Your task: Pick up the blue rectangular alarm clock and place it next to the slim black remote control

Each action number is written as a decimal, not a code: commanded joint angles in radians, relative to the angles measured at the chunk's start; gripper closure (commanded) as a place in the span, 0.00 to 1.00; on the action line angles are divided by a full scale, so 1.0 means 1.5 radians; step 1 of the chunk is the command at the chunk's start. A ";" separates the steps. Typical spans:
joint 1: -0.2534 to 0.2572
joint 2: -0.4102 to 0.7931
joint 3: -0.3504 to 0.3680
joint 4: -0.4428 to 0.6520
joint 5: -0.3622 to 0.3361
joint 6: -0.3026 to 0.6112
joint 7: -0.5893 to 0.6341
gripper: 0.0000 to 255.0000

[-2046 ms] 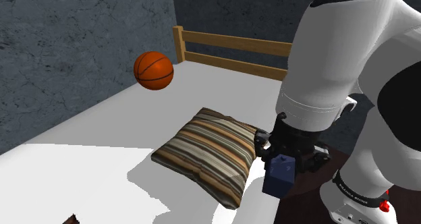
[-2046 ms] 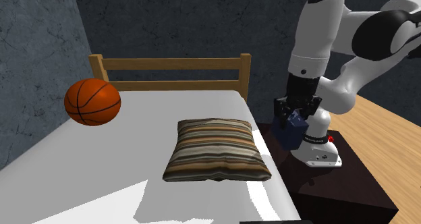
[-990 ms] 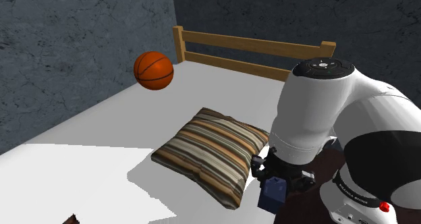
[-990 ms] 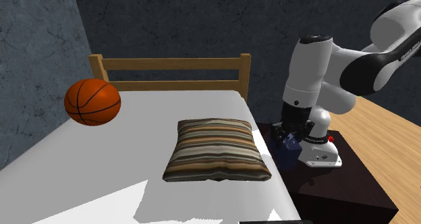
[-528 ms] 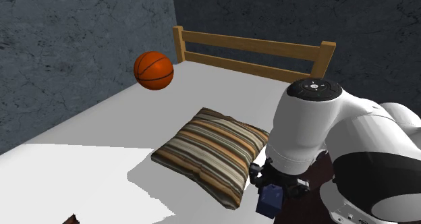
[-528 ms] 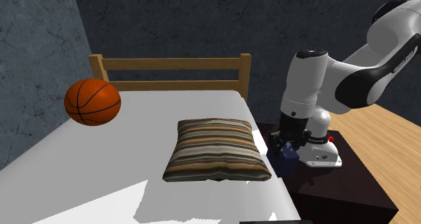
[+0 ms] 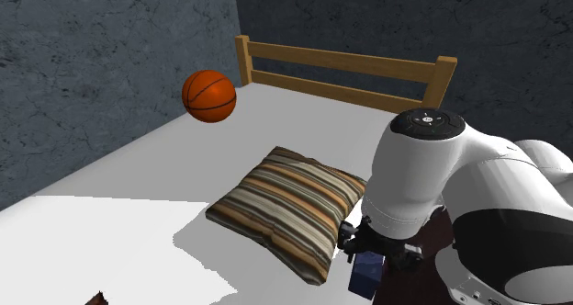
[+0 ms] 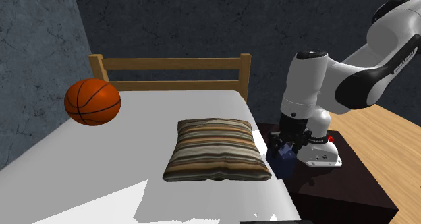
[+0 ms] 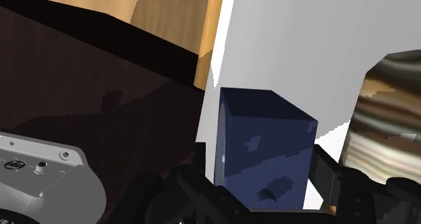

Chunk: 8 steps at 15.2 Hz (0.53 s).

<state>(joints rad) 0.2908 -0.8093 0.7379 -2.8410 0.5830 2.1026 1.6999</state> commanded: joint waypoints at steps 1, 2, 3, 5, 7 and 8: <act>0.000 0.000 0.000 0.000 0.000 0.000 0.000 0.00; 0.000 0.000 0.000 0.000 0.000 0.000 0.000 0.00; 0.000 0.000 0.000 0.000 0.000 0.000 0.000 0.00; 0.000 0.000 0.000 0.000 0.000 0.000 0.000 0.00; 0.000 -0.031 -0.029 0.027 -0.023 -0.058 0.003 0.00; -0.001 -0.043 -0.042 0.042 -0.034 -0.085 0.005 0.00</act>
<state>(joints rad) 0.2935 -0.8579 0.6949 -2.8014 0.5509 2.0167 1.7066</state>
